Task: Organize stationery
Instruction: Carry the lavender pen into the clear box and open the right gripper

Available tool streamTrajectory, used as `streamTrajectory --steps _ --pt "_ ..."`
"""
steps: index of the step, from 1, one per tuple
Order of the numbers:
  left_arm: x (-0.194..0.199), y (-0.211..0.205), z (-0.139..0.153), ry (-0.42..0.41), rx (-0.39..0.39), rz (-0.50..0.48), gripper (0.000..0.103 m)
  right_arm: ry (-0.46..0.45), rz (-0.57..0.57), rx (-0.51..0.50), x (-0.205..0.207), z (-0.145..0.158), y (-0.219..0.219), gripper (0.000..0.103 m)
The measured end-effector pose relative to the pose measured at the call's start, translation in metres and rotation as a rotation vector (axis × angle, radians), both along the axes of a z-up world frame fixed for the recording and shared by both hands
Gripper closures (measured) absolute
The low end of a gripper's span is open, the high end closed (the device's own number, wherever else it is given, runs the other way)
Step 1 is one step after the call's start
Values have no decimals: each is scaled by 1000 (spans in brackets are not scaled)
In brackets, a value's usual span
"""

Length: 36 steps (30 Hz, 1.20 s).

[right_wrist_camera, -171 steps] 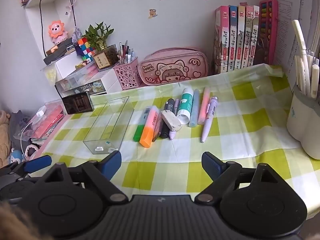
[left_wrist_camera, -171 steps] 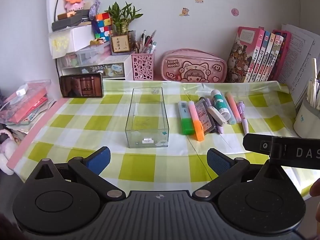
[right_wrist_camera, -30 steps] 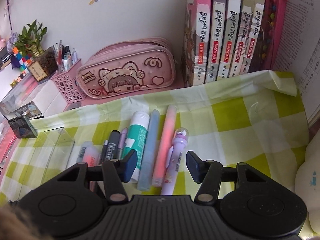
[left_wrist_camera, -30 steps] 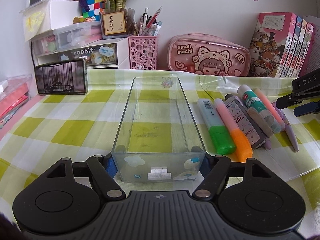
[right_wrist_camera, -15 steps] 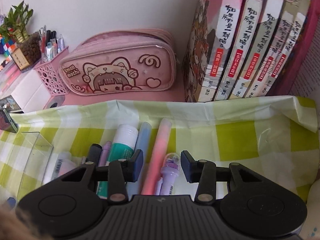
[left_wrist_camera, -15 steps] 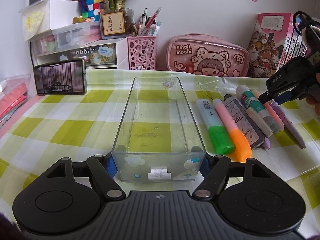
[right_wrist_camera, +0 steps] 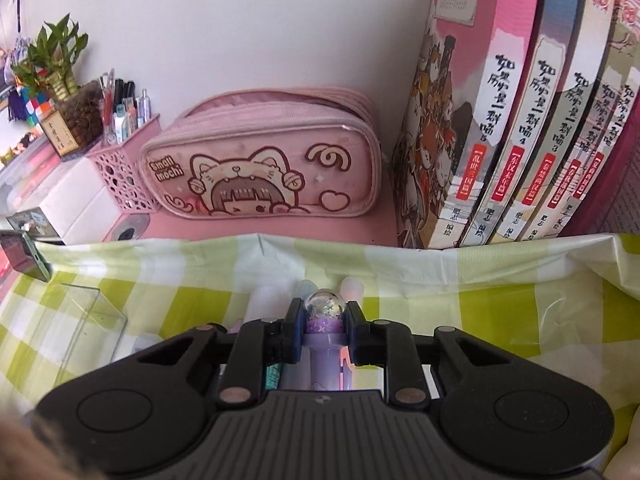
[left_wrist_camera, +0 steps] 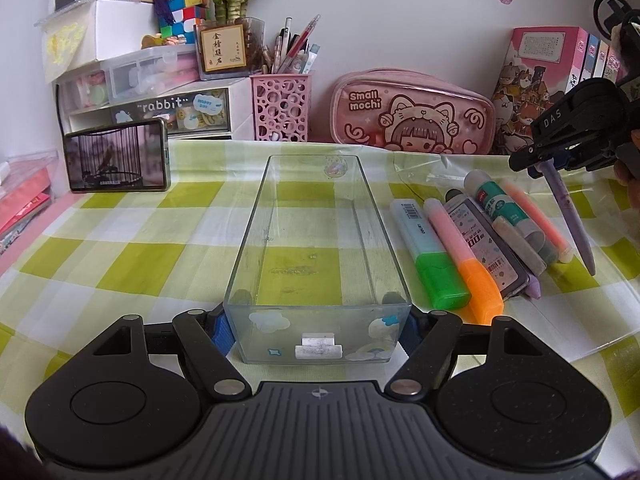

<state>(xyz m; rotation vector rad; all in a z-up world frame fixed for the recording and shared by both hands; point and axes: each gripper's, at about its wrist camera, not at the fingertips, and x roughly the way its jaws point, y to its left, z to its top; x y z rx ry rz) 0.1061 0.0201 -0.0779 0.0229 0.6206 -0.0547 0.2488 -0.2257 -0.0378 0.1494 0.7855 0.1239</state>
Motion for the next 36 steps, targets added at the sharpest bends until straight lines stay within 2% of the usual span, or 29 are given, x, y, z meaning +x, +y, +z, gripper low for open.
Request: streamTrajectory --steps 3,6,8,12,15,19,22,25,29,32,36 --pt "0 0 0 -1 -1 -1 30 -42 -16 10 -8 11 1 73" --pt "0 0 0 -2 -1 -1 30 4 -52 -23 -2 4 -5 73" --pt "0 0 0 -3 -3 -5 30 26 -70 36 -7 2 -15 73" --pt "1 -1 0 -5 -3 -18 30 -15 -42 132 -23 25 -10 73" --pt "0 -2 0 -5 -4 -21 30 -62 -14 163 -30 51 14 73" --pt "1 -2 0 -5 -3 -22 30 -86 36 358 -26 68 47 73" --pt "2 -1 0 -5 0 -23 30 -78 66 435 -14 66 83 73" --pt "2 -1 0 -5 -3 -23 30 -50 107 403 -1 50 123 73" --pt "2 -1 0 -6 -5 -23 30 38 157 363 14 21 153 73" --pt "2 -1 0 -6 -10 -24 30 91 164 311 15 8 164 73" --pt "3 0 0 -7 -9 -25 30 151 176 292 14 -4 168 73"
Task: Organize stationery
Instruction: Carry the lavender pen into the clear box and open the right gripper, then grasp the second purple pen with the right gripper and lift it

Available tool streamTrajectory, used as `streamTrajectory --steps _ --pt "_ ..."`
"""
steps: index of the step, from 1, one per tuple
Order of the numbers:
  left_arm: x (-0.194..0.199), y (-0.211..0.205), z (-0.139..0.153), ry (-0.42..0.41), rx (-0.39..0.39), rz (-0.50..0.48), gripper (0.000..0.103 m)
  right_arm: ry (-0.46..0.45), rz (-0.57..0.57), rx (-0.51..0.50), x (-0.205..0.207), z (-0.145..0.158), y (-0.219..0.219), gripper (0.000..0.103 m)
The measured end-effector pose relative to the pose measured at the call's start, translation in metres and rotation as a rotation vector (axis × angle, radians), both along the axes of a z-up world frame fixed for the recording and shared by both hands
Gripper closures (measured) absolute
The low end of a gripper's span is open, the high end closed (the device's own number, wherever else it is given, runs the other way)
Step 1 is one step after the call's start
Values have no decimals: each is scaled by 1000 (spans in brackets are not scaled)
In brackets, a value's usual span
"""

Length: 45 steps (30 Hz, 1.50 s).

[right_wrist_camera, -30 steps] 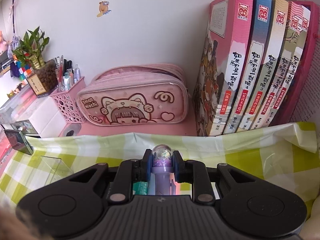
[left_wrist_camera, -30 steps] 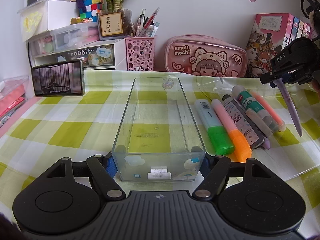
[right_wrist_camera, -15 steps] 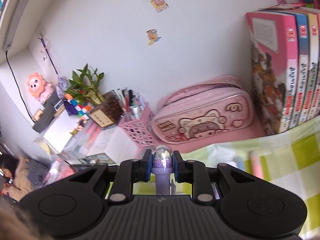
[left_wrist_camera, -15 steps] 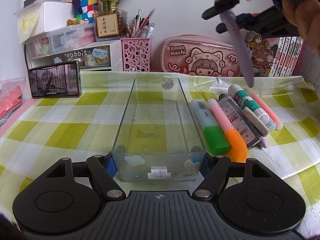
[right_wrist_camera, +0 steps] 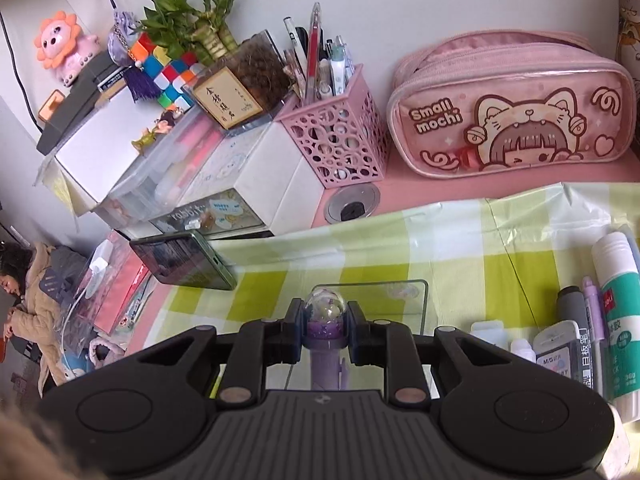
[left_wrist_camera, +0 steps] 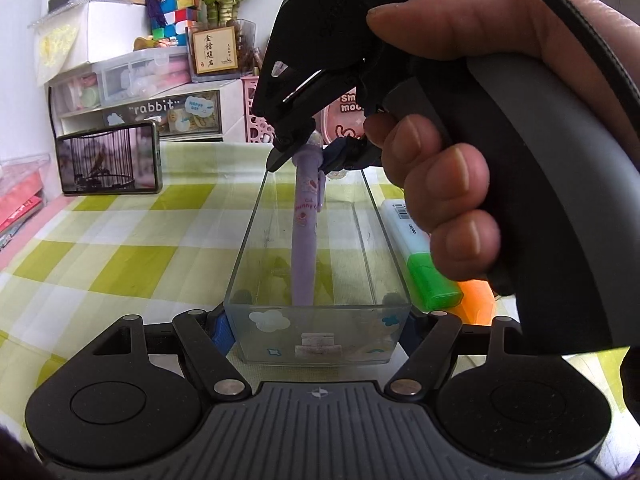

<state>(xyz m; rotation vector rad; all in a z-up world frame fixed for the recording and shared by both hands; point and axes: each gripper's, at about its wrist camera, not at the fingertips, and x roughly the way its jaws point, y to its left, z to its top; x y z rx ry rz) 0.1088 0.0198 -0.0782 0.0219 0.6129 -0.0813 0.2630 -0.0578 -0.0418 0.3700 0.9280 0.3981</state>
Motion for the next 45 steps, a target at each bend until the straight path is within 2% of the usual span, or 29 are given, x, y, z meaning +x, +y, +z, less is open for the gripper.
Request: streamTrajectory --steps 2,5,6,11,15,18,21,25,30,32,34,36,39,45 --pt "-1 0 0 1 3 1 30 -3 18 5 -1 0 1 73" --pt "-1 0 0 2 4 2 30 43 46 27 0 0 -1 72" --pt "-1 0 0 1 5 2 30 38 52 15 -2 2 -2 69" --pt "-1 -1 0 2 6 3 30 -62 53 23 -20 21 -35 69" --pt "-1 0 0 1 7 3 30 -142 -62 -25 -26 34 -99 68" --pt "-1 0 0 1 6 3 30 -111 -185 -135 -24 26 -144 68" --pt "-1 0 0 2 7 3 30 -76 -196 -171 -29 12 -170 68" --pt "-1 0 0 2 10 3 30 -80 -138 -181 -40 4 -167 68" --pt "-1 1 0 2 12 3 30 -106 -14 -141 -45 8 -140 68" --pt "-1 1 0 2 12 3 30 -97 14 -177 -40 6 -127 68" --pt "-1 1 0 2 13 4 30 -79 18 -213 -31 0 -123 68" --pt "-1 1 0 2 11 3 30 -29 -1 -232 -23 -8 -127 79" --pt "-1 1 0 2 12 4 30 -22 -12 -286 -23 -12 -130 78" --pt "-1 0 -1 1 14 3 30 0 47 -321 -14 -9 -115 78"
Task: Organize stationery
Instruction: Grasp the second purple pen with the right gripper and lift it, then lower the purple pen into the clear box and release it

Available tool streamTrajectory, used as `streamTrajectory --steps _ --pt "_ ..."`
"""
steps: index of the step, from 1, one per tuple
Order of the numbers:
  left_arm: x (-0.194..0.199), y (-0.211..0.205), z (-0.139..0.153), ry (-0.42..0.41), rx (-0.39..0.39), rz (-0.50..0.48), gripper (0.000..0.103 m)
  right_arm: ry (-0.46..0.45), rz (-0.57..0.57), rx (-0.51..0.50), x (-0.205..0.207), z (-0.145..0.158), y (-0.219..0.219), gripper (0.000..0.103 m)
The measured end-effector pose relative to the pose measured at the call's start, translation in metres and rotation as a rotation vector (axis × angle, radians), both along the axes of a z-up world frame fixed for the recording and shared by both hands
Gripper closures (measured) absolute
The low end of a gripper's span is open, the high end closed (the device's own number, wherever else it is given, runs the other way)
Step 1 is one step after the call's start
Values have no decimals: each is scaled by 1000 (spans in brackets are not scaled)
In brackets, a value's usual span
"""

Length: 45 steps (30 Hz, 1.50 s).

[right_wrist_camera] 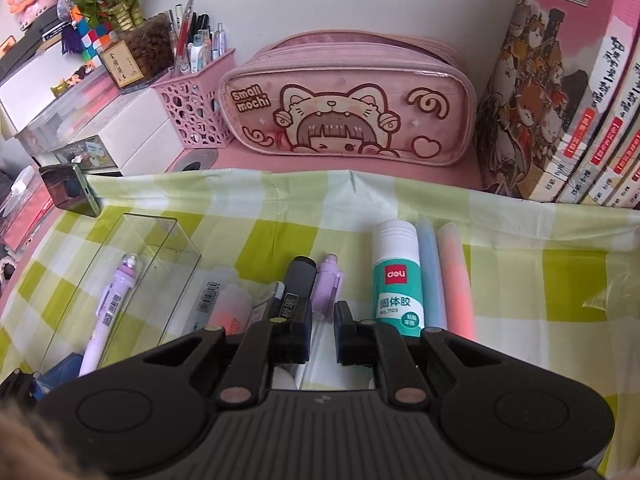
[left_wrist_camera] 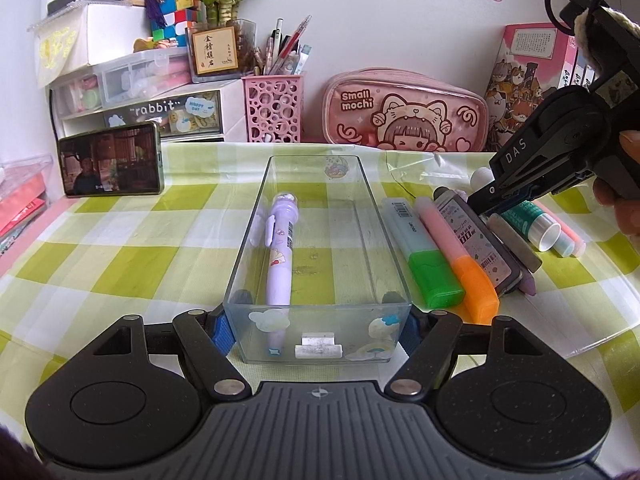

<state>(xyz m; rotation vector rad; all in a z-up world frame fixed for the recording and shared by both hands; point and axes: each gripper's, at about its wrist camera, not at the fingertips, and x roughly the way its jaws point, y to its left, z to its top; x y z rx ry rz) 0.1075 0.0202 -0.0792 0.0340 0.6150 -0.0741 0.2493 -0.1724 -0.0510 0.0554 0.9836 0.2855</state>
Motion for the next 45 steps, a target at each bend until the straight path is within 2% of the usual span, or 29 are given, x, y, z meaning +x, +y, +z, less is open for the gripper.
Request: streamTrajectory --steps 9,13,15,17,19,23,26,31,34,36,40,43,45 --pt "0 0 0 0 0 1 30 -10 53 -93 3 -1 12 75" --pt "1 -1 0 0 -1 2 30 15 11 -58 0 1 6 77" --pt "1 -1 0 0 1 1 30 11 15 -85 3 -6 9 70" --pt "1 -1 0 0 -2 0 30 -17 38 -121 0 -5 16 69" --pt "1 -1 0 0 -2 -1 30 -15 -4 -72 0 -4 10 70" --pt "1 -1 0 0 -2 0 30 -127 -63 19 -10 12 -2 71" --pt "0 -1 0 0 -2 0 30 -255 -92 69 -20 32 -5 71" --pt "0 -1 0 0 -2 0 30 -383 -150 125 -27 55 -7 71" --pt "0 -1 0 0 -2 0 30 -424 -149 177 -33 67 -5 71" --pt "0 -1 0 0 -1 0 30 -433 -133 207 -35 73 -1 71" --pt "0 -1 0 0 -1 0 30 -383 -82 343 -36 76 8 71" --pt "0 -1 0 0 -1 0 30 -323 -26 426 -37 73 22 71" --pt "0 -1 0 0 -1 0 30 -273 7 446 -34 66 34 71"
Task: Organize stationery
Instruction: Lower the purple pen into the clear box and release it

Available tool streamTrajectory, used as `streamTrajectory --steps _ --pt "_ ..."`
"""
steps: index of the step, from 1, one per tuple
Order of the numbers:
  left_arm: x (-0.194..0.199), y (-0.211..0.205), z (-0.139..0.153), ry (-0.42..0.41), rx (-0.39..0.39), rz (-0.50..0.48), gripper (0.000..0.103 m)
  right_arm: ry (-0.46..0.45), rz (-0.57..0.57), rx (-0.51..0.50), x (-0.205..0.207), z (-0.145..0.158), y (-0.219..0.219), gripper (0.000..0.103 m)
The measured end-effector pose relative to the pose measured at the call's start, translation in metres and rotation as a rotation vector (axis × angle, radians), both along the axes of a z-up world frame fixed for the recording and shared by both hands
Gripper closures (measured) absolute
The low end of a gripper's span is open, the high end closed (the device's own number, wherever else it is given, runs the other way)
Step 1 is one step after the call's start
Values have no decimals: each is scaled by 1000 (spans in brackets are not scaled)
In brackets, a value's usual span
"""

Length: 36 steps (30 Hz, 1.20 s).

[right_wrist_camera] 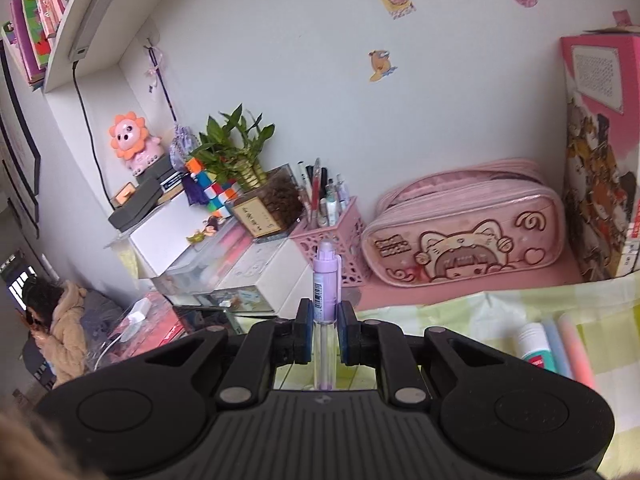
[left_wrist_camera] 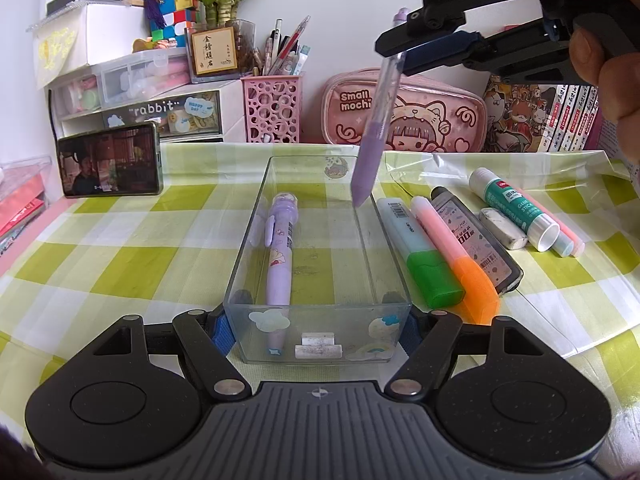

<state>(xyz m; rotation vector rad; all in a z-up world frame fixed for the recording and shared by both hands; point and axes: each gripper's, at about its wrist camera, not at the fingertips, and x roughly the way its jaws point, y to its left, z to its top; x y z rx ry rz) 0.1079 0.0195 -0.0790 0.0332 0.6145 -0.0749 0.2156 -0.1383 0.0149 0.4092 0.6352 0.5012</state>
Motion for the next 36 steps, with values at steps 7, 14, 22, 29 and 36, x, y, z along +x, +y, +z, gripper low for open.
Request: streamTrajectory --steps 7,14,22,29,36 --pt "0 0 0 0 -1 0 30 123 91 -43 8 -29 35 71" --pt "0 0 0 0 0 0 30 196 154 -138 12 -50 59 71" --pt "0 0 0 0 0 0 30 269 102 -138 21 -60 62 71" --pt "1 0 0 0 0 -4 30 285 108 -153 21 -60 61 71" --pt "2 0 0 0 2 -5 30 288 92 -156 22 -58 57 70"
